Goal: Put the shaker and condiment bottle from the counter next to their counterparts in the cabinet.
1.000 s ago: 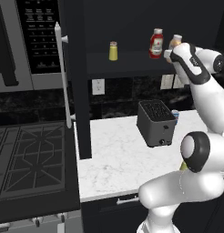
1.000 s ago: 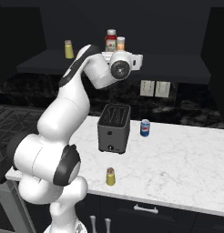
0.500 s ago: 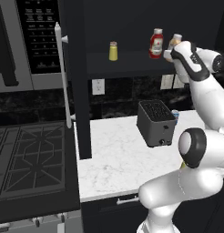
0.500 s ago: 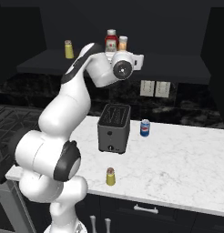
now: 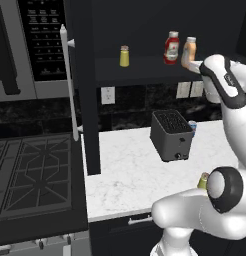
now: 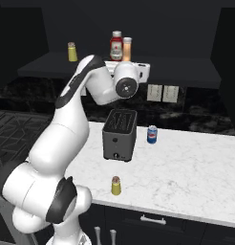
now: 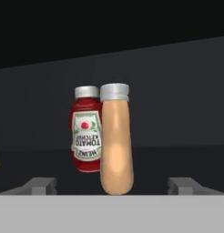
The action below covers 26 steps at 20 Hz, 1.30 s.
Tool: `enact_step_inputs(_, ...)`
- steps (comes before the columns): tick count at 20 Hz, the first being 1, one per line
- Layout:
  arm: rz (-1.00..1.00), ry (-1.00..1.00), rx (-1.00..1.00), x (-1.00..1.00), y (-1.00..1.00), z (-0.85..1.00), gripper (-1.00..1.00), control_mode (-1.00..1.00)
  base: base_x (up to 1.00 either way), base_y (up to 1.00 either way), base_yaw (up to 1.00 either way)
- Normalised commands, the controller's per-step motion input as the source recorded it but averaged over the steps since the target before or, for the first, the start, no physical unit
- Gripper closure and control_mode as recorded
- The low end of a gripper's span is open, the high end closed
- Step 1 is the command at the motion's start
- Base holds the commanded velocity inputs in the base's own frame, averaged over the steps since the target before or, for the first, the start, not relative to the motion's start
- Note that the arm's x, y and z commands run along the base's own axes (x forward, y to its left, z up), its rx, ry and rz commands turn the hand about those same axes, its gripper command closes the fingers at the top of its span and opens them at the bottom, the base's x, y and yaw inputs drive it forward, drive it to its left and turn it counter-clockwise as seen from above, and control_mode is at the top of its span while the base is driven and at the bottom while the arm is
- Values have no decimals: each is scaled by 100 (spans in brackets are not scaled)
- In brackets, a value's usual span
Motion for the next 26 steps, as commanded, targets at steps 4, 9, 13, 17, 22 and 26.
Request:
enact_step_inputs(4,0,-7,0,-100,0,9,-100,-100,0,0,0)
enact_step_inputs(9,0,0,0,-100,0,11,-100,-100,0,0,0)
enact_step_inputs(13,0,0,0,-90,0,7,-100,-100,0,0,0)
enact_step_inputs(17,2,8,0,-73,0,1,-100,-100,0,0,0)
enact_step_inputs(22,6,10,0,-74,-7,0,-100,-100,0,0,0)
enact_step_inputs(26,8,4,0,-77,-22,-3,-100,-100,0,0,0)
